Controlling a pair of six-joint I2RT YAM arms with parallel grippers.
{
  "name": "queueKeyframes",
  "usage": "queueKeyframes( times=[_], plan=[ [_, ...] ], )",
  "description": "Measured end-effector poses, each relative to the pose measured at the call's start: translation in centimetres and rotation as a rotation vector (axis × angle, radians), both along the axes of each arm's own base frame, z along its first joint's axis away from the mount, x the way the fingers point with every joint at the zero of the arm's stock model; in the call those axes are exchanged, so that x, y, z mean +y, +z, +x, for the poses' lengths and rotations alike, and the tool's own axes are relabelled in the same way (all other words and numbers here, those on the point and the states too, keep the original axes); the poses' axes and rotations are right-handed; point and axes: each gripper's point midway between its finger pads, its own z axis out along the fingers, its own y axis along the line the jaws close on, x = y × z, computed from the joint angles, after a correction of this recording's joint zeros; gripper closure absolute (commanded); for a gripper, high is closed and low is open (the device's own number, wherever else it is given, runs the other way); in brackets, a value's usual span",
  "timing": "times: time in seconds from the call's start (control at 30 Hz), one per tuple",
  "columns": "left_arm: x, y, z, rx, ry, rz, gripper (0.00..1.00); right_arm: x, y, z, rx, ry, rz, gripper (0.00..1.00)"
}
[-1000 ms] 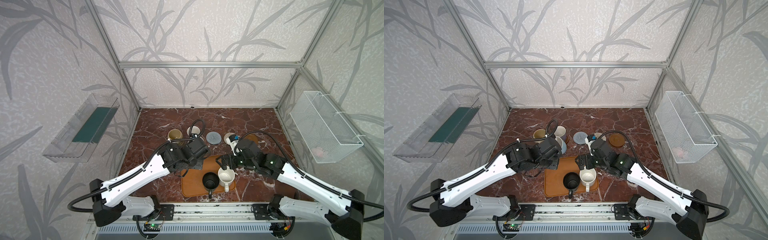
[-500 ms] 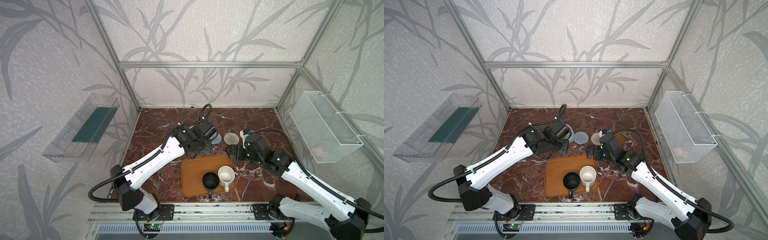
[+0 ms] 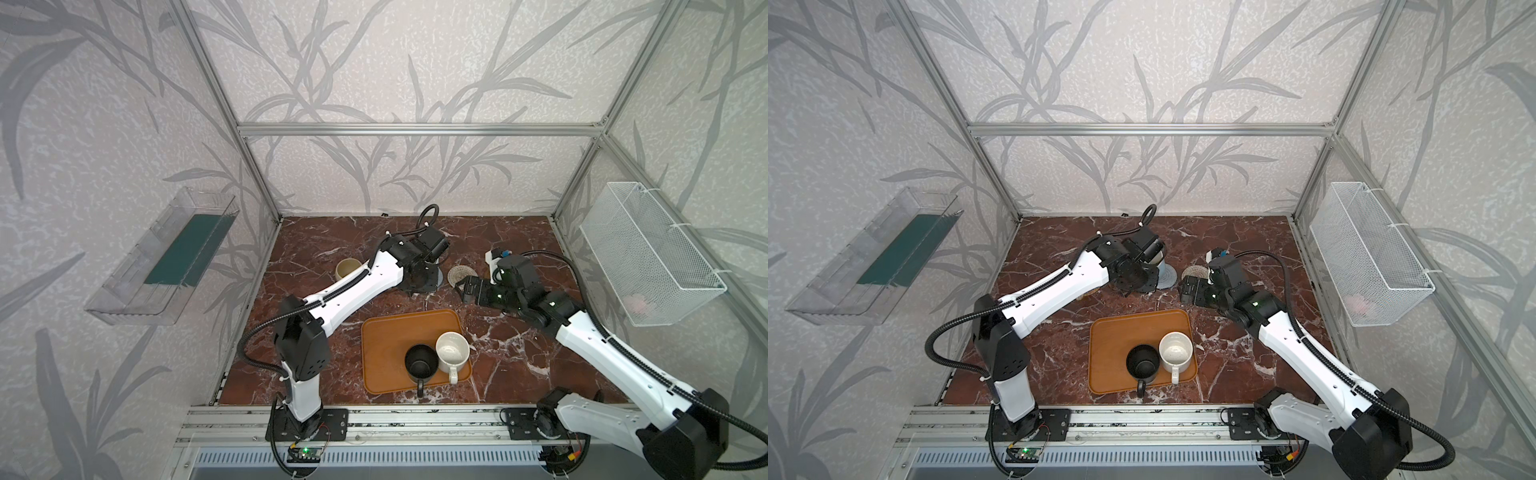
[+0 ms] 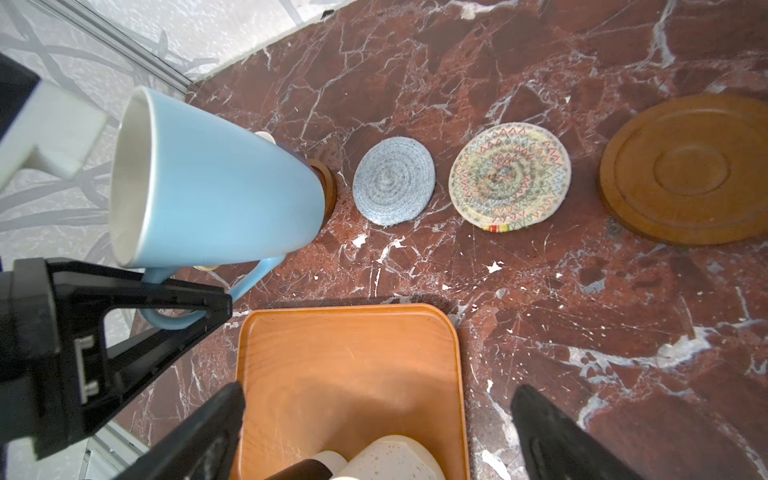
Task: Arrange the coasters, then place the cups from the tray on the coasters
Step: 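Lower the light blue mug onto the grey knit coaster with the left gripper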
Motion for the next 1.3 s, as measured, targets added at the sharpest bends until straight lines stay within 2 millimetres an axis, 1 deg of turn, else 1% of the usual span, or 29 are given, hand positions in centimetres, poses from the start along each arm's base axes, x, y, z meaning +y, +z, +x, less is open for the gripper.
queueKeyframes(
  times=[0.1, 0.27, 0.33, 0.4, 0.53, 0.63, 0.83, 0.97, 1.1, 1.3],
  plan=[
    [-0.6, -1.4, 1.2, 0.029, 0.019, -0.009, 1.00, -0.4, -0.3, 0.7, 0.003, -0.006, -0.001, 0.01],
    [-2.1, -3.2, 4.1, 0.045, 0.039, 0.007, 1.00, -1.3, -0.2, 1.7, -0.015, -0.023, 0.005, 0.01],
    [-2.6, -4.0, 5.2, 0.049, 0.051, 0.012, 1.00, -1.5, -0.7, 2.0, -0.010, -0.022, -0.001, 0.01],
    [-2.9, -4.8, 5.8, 0.058, 0.062, 0.018, 1.00, -1.6, -1.4, 2.2, 0.003, -0.018, -0.010, 0.01],
    [-2.9, -6.4, 6.3, 0.084, 0.082, 0.043, 1.00, -1.8, -3.0, 2.2, 0.036, -0.009, -0.030, 0.01],
    [-2.7, -7.3, 6.5, 0.092, 0.093, 0.067, 1.00, -1.8, -3.7, 2.1, 0.046, 0.001, -0.035, 0.01],
    [-2.6, -8.4, 7.1, 0.095, 0.109, 0.093, 1.00, -1.9, -3.8, 2.5, 0.043, 0.005, -0.033, 0.01],
    [-2.7, -8.7, 7.4, 0.096, 0.116, 0.098, 1.00, -1.8, -3.7, 2.7, 0.035, 0.007, -0.026, 0.01],
    [-3.0, -8.9, 8.2, 0.083, 0.130, 0.084, 1.00, -1.8, -3.7, 2.6, 0.037, 0.012, -0.019, 0.01],
    [-2.7, -9.8, 8.5, 0.091, 0.150, 0.100, 1.00, -2.0, -4.1, 2.4, 0.045, 0.010, -0.019, 0.01]
  ],
)
